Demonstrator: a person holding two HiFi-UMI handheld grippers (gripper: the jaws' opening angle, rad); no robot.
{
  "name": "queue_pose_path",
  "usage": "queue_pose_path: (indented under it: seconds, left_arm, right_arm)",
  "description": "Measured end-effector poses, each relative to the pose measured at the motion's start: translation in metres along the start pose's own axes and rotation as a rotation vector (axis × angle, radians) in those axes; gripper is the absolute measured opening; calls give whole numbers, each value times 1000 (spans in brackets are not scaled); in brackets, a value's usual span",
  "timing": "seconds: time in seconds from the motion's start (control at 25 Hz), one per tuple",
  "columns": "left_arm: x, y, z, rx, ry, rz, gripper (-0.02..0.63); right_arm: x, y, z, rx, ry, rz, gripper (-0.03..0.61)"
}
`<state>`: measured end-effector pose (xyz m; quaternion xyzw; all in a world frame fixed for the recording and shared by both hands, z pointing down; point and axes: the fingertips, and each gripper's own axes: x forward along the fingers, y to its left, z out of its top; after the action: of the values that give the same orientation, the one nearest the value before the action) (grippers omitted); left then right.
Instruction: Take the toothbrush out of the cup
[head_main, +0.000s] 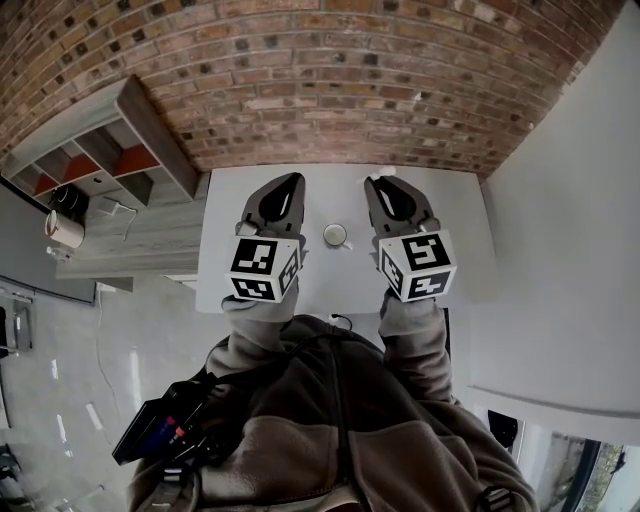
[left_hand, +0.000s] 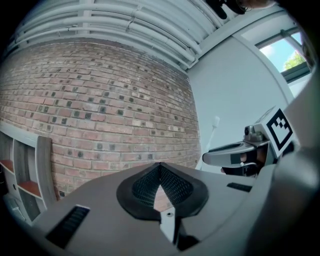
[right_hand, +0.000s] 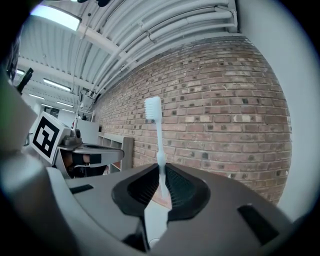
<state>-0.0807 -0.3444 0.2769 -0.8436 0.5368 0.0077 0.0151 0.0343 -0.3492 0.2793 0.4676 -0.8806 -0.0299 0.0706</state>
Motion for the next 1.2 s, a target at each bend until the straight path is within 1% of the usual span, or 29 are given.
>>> queue_pose_path:
  seconds: [0.2,0.44,0.8,1.2]
  left_arm:
    - [0,1,17,26,-39,7,5]
    - [-1,-1,28,54,-57,13,5]
    - [-2,12,26,49,-53,43,5]
    - [8,5,20,39,-45,18,5]
  right_arm:
    - [0,-4,16,-16,-44,-2,44]
    - [3,-5,29,-26,-81,4,44]
    - [11,1,35,-42,-95,21,44]
    - [13,-3,31,-39,-98,14,44]
